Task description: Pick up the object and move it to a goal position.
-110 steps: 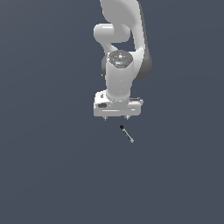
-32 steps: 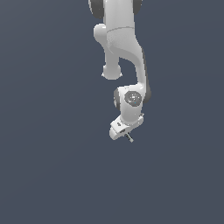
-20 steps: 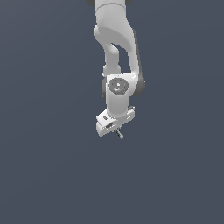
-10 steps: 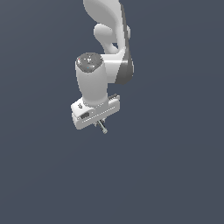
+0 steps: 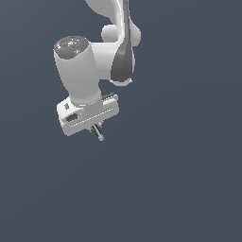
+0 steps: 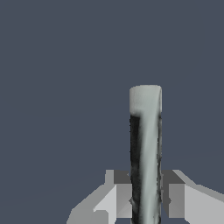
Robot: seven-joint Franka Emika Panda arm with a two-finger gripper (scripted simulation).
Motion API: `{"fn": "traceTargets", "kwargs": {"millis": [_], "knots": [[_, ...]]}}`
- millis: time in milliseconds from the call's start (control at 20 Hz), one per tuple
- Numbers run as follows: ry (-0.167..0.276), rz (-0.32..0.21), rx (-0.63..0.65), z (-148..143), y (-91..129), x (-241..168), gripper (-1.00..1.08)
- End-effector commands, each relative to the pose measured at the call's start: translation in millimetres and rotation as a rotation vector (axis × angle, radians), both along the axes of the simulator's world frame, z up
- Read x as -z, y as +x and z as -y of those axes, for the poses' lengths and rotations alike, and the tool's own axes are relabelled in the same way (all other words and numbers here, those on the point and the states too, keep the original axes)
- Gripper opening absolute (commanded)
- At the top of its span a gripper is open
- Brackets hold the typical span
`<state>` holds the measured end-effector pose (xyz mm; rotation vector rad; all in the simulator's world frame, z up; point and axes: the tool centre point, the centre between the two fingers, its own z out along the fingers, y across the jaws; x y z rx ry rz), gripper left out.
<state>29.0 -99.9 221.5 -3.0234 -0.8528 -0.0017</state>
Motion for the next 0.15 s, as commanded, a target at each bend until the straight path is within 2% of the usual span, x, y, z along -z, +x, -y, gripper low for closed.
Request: {"fn": "traceTargets", "kwargs": {"millis": [0, 100], "knots": [[0.0, -0.001, -0.001, 3.6, 1.3, -4.5, -1.0], [0.0, -0.001, -0.001, 4.4, 1.6, -5.4, -1.0]]}}
